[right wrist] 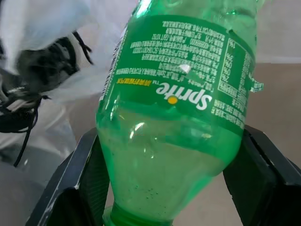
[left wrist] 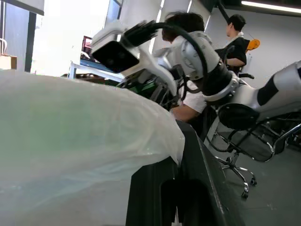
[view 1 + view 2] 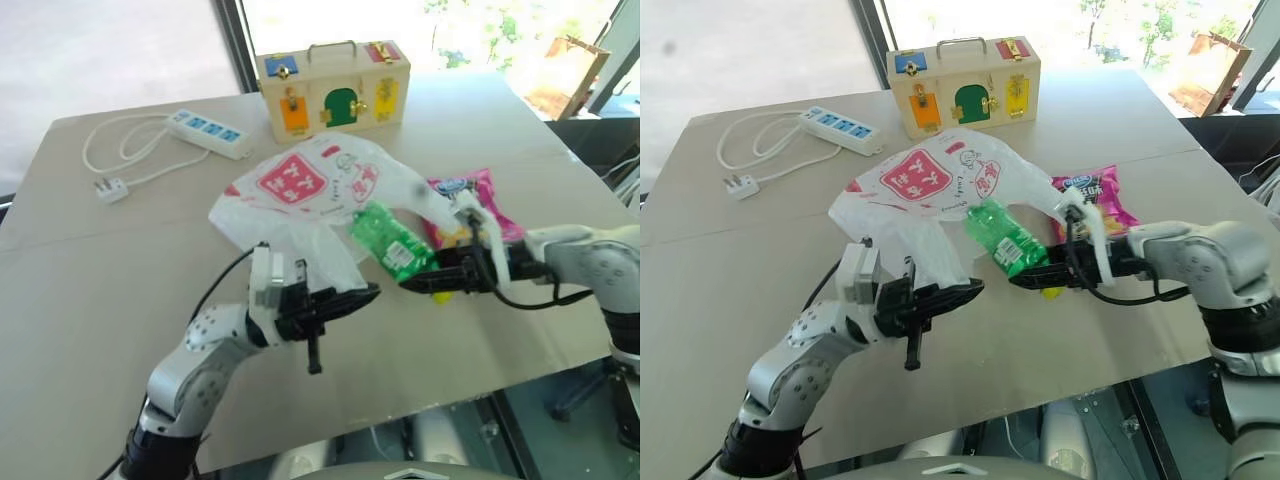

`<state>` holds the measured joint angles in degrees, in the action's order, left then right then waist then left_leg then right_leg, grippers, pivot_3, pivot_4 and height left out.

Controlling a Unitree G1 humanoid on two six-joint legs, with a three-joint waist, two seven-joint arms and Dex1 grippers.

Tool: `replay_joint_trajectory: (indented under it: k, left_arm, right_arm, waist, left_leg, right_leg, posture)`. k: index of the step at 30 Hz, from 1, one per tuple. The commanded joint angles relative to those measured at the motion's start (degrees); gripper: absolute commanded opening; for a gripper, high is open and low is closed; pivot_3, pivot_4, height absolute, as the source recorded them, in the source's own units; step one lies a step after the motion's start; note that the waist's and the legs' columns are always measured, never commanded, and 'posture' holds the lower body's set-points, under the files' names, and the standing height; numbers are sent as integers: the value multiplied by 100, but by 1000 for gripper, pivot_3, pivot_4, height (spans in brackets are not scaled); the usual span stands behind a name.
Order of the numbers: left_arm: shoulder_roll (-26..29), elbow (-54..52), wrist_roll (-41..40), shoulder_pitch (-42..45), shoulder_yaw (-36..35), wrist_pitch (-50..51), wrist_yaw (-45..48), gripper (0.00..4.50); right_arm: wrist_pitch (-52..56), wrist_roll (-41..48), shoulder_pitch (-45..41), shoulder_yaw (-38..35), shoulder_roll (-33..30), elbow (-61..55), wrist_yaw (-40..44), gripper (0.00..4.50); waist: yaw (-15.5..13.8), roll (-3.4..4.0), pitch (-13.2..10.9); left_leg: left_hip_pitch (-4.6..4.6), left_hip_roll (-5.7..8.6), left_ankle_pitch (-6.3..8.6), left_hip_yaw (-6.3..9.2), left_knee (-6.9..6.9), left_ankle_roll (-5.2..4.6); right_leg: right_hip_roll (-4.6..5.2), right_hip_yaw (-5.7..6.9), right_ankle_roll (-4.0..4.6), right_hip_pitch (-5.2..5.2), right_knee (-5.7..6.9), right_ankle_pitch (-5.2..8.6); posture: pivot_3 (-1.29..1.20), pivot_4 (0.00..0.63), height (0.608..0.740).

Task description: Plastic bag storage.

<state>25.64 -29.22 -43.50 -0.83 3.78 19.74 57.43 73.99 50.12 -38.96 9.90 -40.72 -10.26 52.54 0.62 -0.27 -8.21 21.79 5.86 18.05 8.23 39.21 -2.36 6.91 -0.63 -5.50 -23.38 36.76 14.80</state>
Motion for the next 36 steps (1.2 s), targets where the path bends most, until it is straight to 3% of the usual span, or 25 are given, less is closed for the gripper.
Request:
replay_joint_trajectory:
  k: [1,8,12,14,20,25,28,33,36]
  left_arm:
    - [27,-372,100,-255,-36,-301,29,0]
    - [85,-475,656,-818,24,-684,-169,0]
    - [119,-503,850,-1170,101,-938,-128,0]
    - [140,-487,902,-1311,124,-1060,-80,0]
    - [155,-256,952,-1577,77,-1359,23,0]
    - [-52,10,846,-1257,-2,-1409,-145,0]
    - [-229,24,581,-1048,-101,-1268,-334,0]
    - [-312,74,461,-918,-213,-1206,-492,0]
    - [-437,178,369,-735,-283,-1178,-655,0]
  right_arm:
    - [-348,-452,-519,704,64,579,714,2859]
    - [-814,-1313,-1248,1869,302,1764,1812,2859]
    - [-839,-1505,-1612,1764,817,2364,1819,2859]
    - [-897,-1597,-1724,1540,1098,2650,1655,2859]
    - [-1551,-1589,-2298,-364,2500,4191,-252,2859]
    - [-1816,-1564,-2159,-1245,3243,4027,-1444,2859]
    - [-1997,-1791,-1769,-1234,3585,3315,-2048,4377]
    - [-2053,-1960,-1478,-1043,3532,2630,-2134,4450]
    - [-2012,-2080,-1254,-773,3150,2184,-1838,4450]
  waist:
    - [2,0,0]
    - [13,-1,0]
    - [38,0,0]
    - [31,0,0]
    - [43,-1,0]
    - [60,-1,1]
    - [155,0,3]
    - [220,1,7]
    - [190,-1,15]
  left_leg:
    - [2,0,0,2,1,0]
    - [4,1,0,1,0,0]
    - [6,-1,0,-1,-5,1]
    - [5,-2,0,0,-4,1]
    - [4,-1,0,-4,-5,2]
    - [7,4,0,0,-7,2]
    - [5,2,0,2,-6,2]
    - [-3,1,0,-5,0,2]
    - [-6,2,0,-4,2,2]
  right_leg:
    - [0,4,0,-1,-1,0]
    - [1,2,1,-3,-2,-1]
    - [1,-3,1,-5,-1,-1]
    - [0,-2,1,-8,1,-1]
    - [-8,-11,5,-16,7,-3]
    - [-7,6,8,-20,6,-4]
    - [-7,12,8,-21,12,-4]
    - [-7,7,8,-22,22,-4]
    - [-8,6,8,-20,26,-4]
  posture:
    - [0,150,740]
    - [0,150,740]
    - [0,150,740]
    - [0,150,740]
    - [0,150,740]
    - [0,150,740]
    - [0,150,740]
    - [0,150,740]
    - [0,150,740]
